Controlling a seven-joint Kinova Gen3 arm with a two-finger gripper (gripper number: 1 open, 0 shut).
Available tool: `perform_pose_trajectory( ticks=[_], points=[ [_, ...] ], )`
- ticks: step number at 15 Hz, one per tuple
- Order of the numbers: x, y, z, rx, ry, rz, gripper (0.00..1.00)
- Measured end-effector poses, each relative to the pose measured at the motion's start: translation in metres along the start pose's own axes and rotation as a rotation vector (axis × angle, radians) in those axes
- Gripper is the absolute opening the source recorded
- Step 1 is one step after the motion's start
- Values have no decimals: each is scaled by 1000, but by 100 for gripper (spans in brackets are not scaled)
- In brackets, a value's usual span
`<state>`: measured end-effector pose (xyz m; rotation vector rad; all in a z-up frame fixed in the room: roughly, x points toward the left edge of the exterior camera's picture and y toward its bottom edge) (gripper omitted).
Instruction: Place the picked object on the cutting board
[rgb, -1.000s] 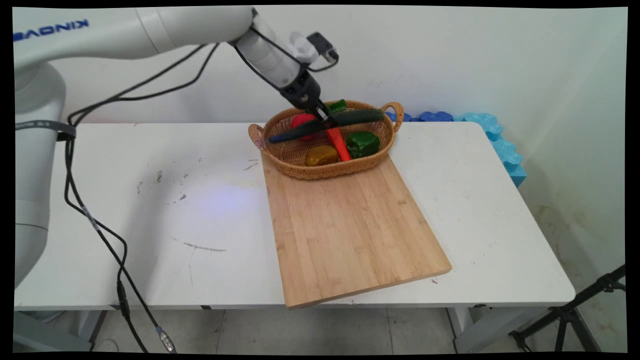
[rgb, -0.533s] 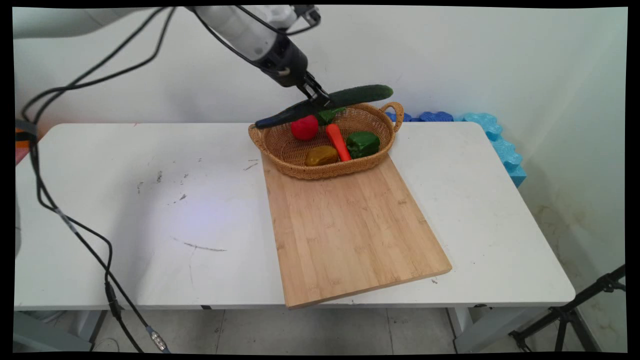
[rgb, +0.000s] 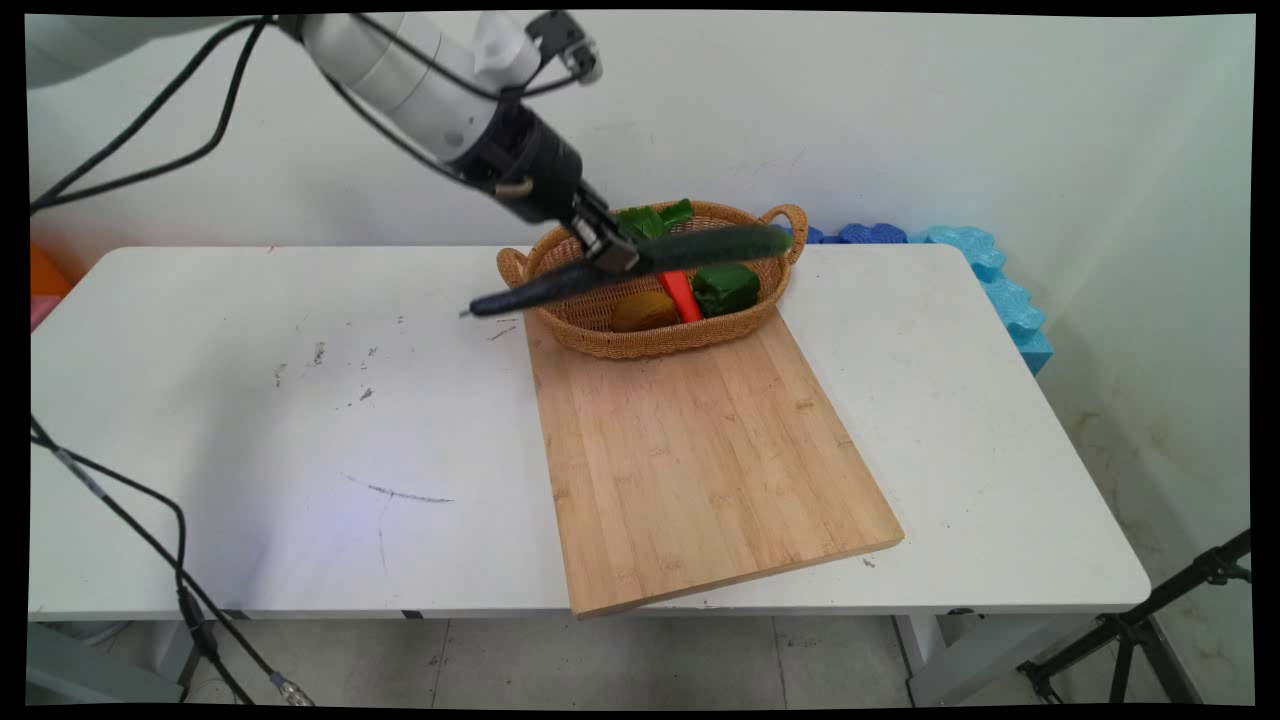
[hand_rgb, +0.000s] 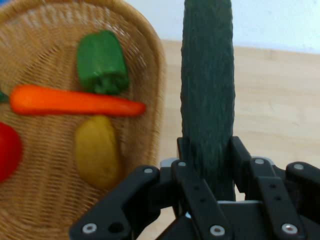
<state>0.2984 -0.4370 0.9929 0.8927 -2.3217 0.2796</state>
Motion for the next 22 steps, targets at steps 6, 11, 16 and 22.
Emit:
perform_pose_trajectory(
  ticks=[6, 11, 16, 22],
  points=[
    [-29, 21, 32, -7, -40, -21, 0],
    [-43, 24, 73, 2, -67, -35, 0],
    [-50, 23, 104, 14, -82, -39, 0],
    [-54, 23, 124, 17, -87, -34, 0]
  ],
)
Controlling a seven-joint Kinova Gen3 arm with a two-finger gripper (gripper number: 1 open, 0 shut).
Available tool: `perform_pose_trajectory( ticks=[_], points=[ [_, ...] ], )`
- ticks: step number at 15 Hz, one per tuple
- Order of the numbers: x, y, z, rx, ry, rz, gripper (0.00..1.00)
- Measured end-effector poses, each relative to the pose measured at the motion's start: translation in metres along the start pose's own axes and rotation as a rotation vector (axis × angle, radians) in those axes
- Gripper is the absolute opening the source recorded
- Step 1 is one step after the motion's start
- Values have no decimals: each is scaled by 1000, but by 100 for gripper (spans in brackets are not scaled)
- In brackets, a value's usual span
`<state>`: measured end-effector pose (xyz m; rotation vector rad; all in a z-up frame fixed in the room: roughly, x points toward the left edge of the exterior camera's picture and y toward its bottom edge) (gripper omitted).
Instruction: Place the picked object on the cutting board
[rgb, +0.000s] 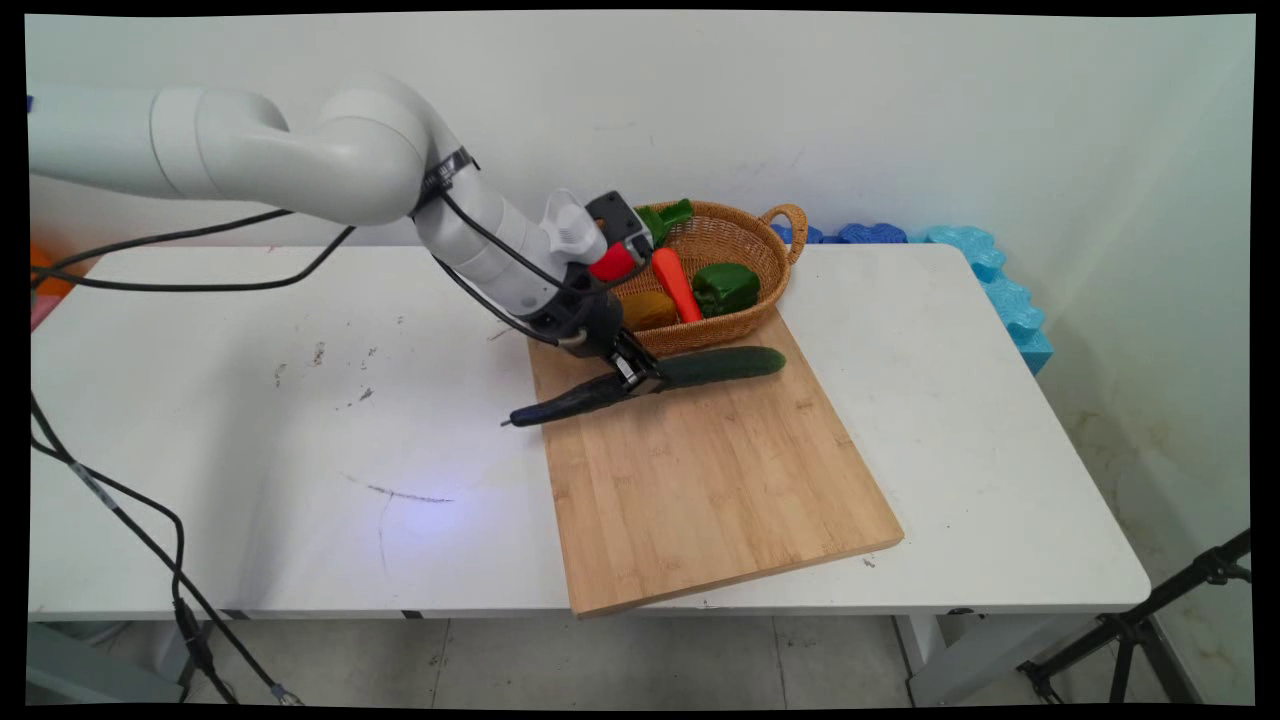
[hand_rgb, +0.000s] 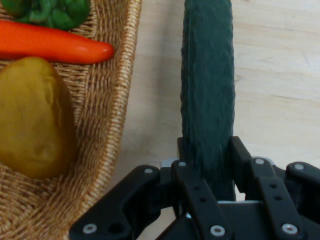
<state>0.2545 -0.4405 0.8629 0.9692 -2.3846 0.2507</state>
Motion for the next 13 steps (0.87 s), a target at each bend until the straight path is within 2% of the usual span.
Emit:
perform_pose_trajectory(
  ticks=[6, 7, 13],
  points=[
    [-2, 1, 13, 0, 3, 8, 0],
    [-2, 2, 14, -1, 5, 9, 100],
    [0, 6, 14, -12, 23, 19, 100]
  ],
)
